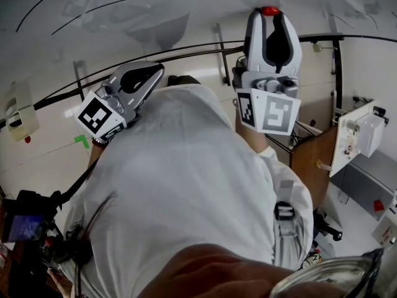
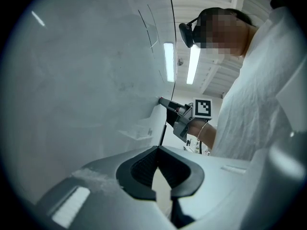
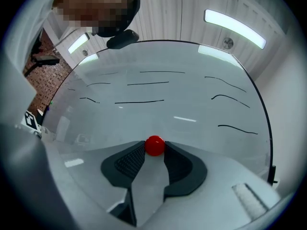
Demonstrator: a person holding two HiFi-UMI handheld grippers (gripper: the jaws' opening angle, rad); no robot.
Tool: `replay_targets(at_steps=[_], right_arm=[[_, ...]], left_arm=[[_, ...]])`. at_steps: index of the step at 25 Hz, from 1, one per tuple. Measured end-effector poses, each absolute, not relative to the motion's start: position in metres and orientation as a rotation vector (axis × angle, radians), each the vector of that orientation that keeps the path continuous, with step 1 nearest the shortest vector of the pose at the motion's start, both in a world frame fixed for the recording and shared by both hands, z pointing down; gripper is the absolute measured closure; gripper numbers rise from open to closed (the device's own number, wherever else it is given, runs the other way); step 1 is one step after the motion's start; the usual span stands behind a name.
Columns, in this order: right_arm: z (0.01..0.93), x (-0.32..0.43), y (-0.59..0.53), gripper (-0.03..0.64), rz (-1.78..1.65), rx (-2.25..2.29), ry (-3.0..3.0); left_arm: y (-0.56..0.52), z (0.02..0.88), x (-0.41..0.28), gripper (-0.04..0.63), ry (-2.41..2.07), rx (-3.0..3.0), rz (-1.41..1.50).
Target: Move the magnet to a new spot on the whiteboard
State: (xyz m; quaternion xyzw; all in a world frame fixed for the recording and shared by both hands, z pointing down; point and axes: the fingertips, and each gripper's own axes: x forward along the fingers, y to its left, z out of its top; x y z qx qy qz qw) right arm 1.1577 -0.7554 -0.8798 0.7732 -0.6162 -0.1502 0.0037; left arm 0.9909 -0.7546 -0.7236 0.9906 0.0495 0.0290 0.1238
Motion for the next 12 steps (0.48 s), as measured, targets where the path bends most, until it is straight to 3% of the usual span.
replay_targets(at_steps=[12], right_arm=[[-0.873, 1.161, -0.758, 0.497, -0.525, 2.544, -1.981]], left_arm=[[-0.763, -0.710, 0.977, 0.595, 0.062, 2.869, 0.115]])
